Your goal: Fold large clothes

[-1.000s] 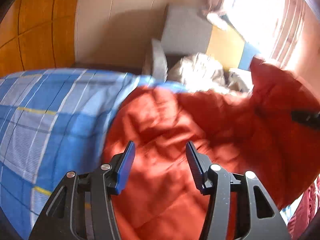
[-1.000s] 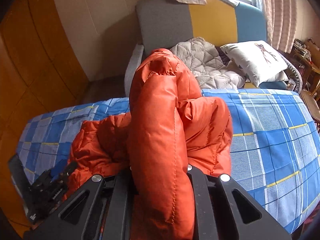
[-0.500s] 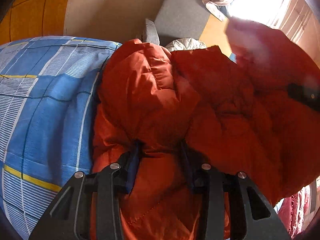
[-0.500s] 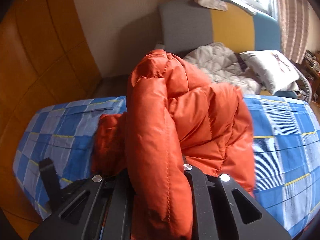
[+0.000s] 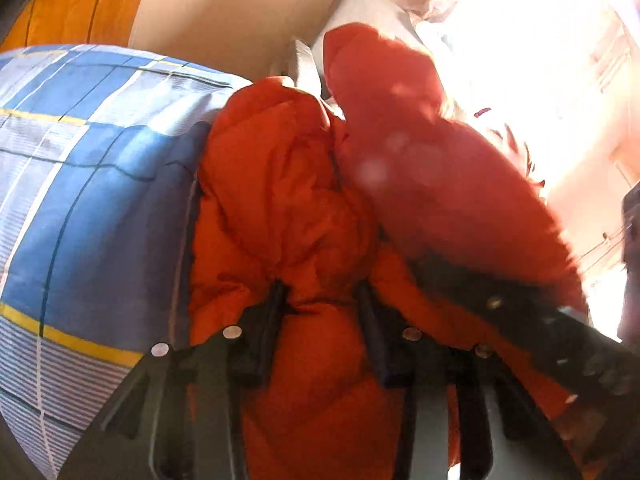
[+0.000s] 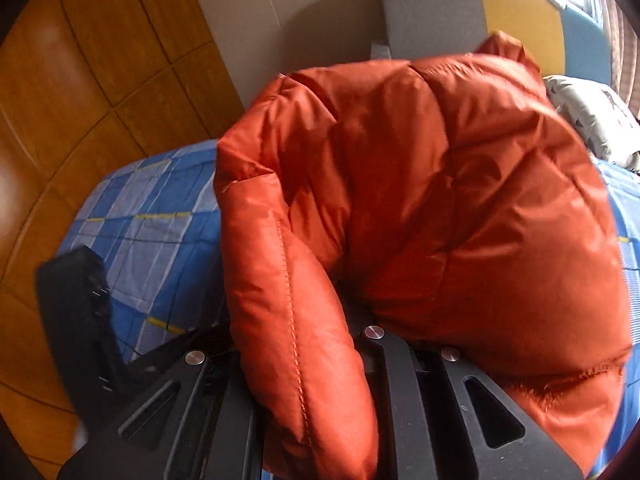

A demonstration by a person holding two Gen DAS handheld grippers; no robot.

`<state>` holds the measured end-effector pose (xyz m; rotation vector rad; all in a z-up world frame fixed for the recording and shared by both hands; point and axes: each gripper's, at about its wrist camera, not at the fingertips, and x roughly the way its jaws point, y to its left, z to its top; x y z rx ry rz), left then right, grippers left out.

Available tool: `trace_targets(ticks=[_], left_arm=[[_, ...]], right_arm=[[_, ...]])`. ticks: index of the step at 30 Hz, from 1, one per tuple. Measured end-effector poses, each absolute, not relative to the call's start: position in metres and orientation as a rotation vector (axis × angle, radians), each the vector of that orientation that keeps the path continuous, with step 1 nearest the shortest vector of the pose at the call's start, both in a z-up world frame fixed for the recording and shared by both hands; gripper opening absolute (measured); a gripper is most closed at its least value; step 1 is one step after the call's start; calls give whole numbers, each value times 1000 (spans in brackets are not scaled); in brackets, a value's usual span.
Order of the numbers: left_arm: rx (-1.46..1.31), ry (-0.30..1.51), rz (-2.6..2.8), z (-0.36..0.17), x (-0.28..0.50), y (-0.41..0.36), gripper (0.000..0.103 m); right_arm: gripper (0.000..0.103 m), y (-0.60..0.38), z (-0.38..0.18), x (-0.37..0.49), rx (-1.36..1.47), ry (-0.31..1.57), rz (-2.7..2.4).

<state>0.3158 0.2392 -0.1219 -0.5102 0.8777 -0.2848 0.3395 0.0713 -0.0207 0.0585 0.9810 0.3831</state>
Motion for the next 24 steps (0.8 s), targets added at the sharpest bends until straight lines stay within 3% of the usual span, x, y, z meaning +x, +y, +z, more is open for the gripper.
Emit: trace_targets(ticks=[17,20,24], left_arm=[[-541,865,-206,-107,298,272,36],[-545,839,-197,-97,293,280,45],[-561,828,-210,-88,295,286,46]], right_arm=[[13,62,-20,318,136,917,289],[14,67,-21,315,118,910,283],[15,72,-24,306,93,887,275]])
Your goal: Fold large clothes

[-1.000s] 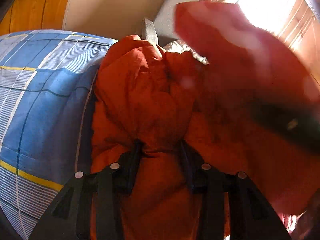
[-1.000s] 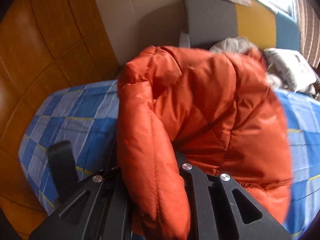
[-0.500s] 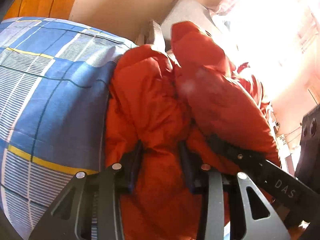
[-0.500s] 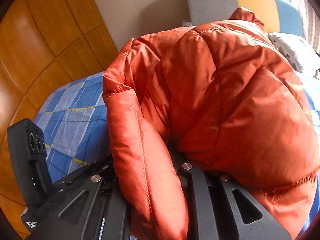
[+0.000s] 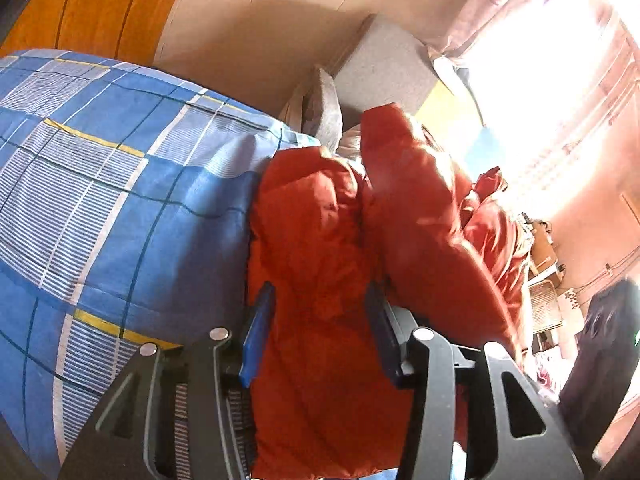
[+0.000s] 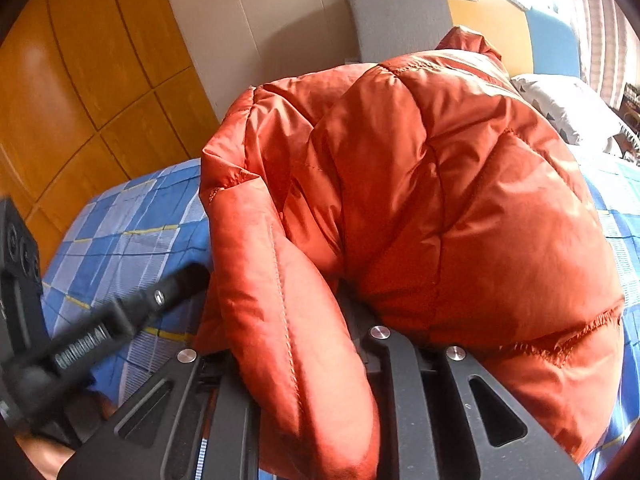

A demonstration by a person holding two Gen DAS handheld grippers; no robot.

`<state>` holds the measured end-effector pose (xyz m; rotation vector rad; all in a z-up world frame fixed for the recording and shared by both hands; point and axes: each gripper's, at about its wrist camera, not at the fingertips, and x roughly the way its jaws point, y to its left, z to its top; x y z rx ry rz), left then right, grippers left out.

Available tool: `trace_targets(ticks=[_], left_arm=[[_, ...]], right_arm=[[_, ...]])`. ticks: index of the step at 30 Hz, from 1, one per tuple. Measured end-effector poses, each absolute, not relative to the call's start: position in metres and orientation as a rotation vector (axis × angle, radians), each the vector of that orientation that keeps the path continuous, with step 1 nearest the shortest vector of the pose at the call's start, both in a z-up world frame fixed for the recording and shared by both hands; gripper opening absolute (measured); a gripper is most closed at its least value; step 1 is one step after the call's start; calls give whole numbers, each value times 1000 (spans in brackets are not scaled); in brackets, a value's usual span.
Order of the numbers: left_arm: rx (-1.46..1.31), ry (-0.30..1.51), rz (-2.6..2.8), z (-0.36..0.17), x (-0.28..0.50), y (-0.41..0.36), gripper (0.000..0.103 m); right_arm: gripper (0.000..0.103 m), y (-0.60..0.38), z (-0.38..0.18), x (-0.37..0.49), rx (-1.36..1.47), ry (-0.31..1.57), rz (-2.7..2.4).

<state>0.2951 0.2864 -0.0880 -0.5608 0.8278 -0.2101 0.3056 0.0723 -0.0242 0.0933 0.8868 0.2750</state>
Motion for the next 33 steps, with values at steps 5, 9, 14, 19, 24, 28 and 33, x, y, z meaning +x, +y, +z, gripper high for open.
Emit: trace_targets(ticks=[5,9,14,19,24,28,33], left_arm=[[-622,798,-276,-81,293,287,47],[-626,798,-332,-76,296,279,51],[-628,830,-307,-81,303,274,44],[-623,876,-247,-100,308,273,38],[-576,873,-192,-104,306,270,30],[-455,888,-116,-105,304,258,21],[-308,906,-45,-107,300,233,16]], right_arm=[[18,78,-27,298,50,867,269],[22,83,-27,295,36,862,272],[43,85,-22,289,52,858,297],[62,86,-16,276,88,838,326],[62,76,-14,266,96,833,353],[62,63,2,256,86,807,382],[65,42,28,241,103,762,425]])
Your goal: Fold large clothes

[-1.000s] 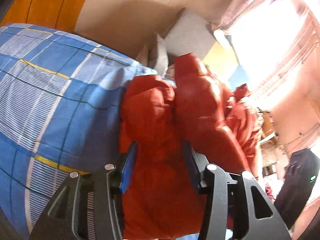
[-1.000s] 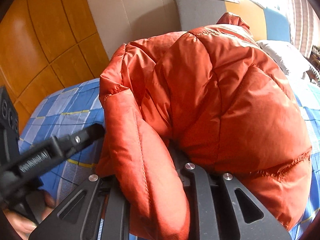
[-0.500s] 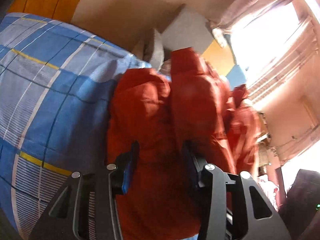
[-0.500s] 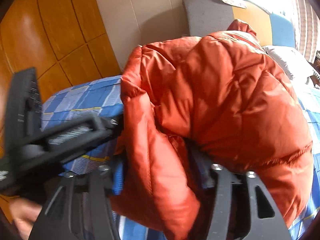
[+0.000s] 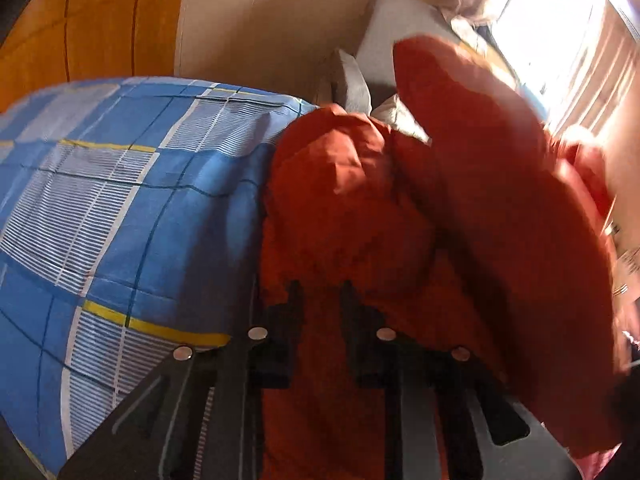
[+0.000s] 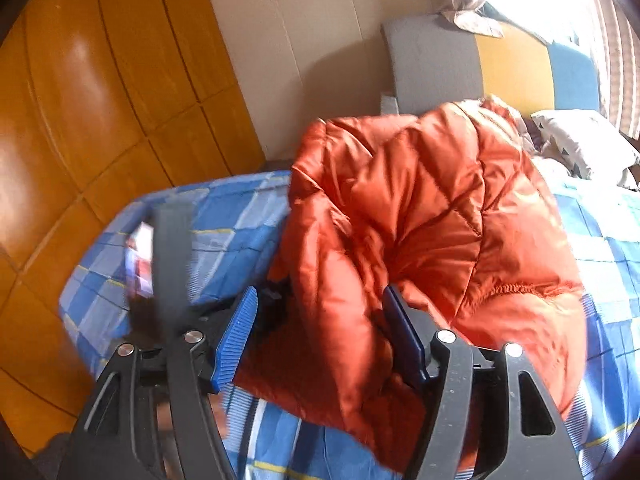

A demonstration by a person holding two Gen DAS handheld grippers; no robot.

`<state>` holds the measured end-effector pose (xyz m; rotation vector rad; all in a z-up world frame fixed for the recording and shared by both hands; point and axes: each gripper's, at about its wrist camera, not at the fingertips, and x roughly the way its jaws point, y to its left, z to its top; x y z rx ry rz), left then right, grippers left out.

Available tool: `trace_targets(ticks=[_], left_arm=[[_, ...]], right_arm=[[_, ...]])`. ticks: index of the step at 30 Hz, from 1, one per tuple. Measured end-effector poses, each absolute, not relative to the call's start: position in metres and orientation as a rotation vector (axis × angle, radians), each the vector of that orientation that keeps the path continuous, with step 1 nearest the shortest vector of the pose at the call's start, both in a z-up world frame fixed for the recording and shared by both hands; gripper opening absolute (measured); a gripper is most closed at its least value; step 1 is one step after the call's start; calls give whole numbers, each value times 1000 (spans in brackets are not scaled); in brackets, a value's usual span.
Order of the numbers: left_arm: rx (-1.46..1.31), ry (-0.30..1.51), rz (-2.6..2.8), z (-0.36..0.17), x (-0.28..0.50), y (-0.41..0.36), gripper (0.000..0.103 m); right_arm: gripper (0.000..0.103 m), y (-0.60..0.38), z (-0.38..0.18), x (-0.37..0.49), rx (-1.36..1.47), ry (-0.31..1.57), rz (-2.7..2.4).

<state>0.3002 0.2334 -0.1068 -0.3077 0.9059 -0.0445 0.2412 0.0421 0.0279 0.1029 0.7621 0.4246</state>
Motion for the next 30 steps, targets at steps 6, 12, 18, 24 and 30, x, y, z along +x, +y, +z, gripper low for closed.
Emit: trace_targets(ticks=[6,12,18,24,30], left_arm=[[-254,928,-8,-112,301,226,16],[-235,937,0,-114,302,225,16],[-205,936,18,-110,301,219,16],[-279,884,-16,-95,294,225,15],[-378,874,-79,-100,284,231,15]], right_arm=[[65,-34,69,225,262,619,442],[56,-196,51,241,678,556,123],[42,-219,-54,311,872,879,168],[41,-192,-41,319,791,851,426],[40,-137,-12,305,545,833,621]])
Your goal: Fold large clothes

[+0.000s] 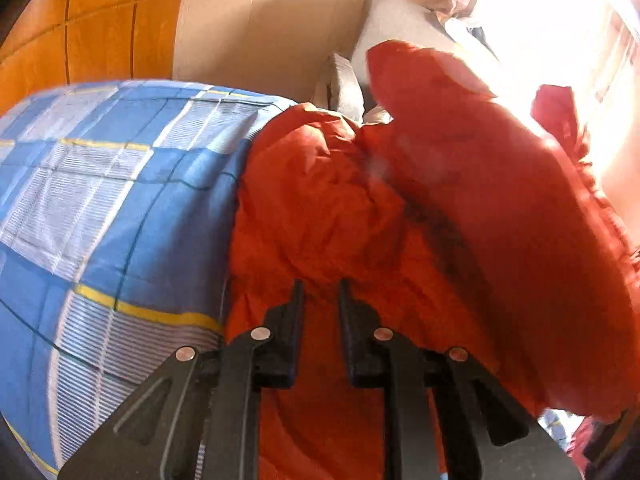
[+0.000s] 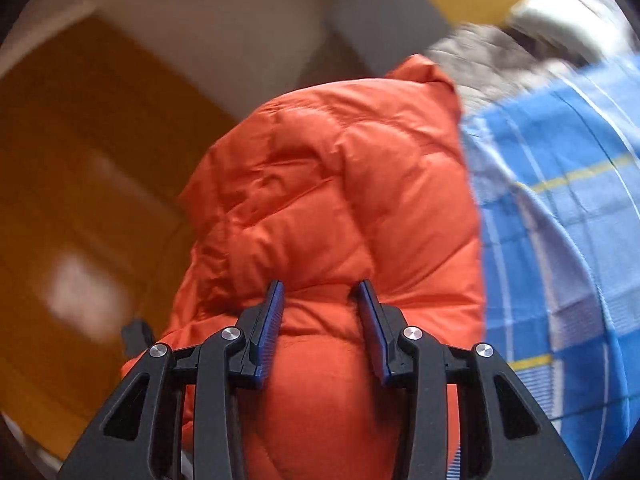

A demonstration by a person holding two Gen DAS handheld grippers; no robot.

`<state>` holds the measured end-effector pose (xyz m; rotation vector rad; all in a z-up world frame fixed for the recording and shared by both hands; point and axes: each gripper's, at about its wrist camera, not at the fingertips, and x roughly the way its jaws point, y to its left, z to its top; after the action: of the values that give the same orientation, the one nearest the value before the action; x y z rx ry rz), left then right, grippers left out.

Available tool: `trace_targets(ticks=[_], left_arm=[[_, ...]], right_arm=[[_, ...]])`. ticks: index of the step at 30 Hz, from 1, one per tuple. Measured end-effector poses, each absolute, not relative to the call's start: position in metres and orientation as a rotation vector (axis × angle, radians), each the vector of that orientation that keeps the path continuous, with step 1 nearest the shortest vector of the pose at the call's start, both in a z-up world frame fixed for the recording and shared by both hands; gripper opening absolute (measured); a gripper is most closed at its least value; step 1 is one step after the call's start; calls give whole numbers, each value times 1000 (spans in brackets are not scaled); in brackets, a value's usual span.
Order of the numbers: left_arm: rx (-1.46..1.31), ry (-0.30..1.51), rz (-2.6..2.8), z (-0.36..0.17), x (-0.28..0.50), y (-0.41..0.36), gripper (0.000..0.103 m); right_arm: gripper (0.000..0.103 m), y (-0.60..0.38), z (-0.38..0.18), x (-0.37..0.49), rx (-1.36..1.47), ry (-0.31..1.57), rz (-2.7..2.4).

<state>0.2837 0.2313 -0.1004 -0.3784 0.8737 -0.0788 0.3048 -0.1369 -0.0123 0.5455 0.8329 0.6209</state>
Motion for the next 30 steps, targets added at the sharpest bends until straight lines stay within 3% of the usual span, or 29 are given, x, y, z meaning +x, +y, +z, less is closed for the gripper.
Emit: trace_targets(ticks=[3,6,9,15,19,27,30], left_arm=[[-450,856,-88,-103,273,245,18],[-493,853,-87,-106,264,257,28],[-520,834,-90,-100,256,266,45],[-533,795,-106,-80,243,276,57],[-545,769,-157,-69,243,275,71],[-528,766,-242,-51,259,252,77],[-501,790,-249,-50,272,240,69]], right_arm=[[40,-107,-12,301,447,832,610],[40,-86,-17,298,373,842,567],[40,-64,-13,287,286,865,483],[40,-39,-14,276,171,884,347],[40,-21,-14,269,111,876,303],[40,-13,-16,282,36,886,334],[40,-13,-17,286,18,891,353]])
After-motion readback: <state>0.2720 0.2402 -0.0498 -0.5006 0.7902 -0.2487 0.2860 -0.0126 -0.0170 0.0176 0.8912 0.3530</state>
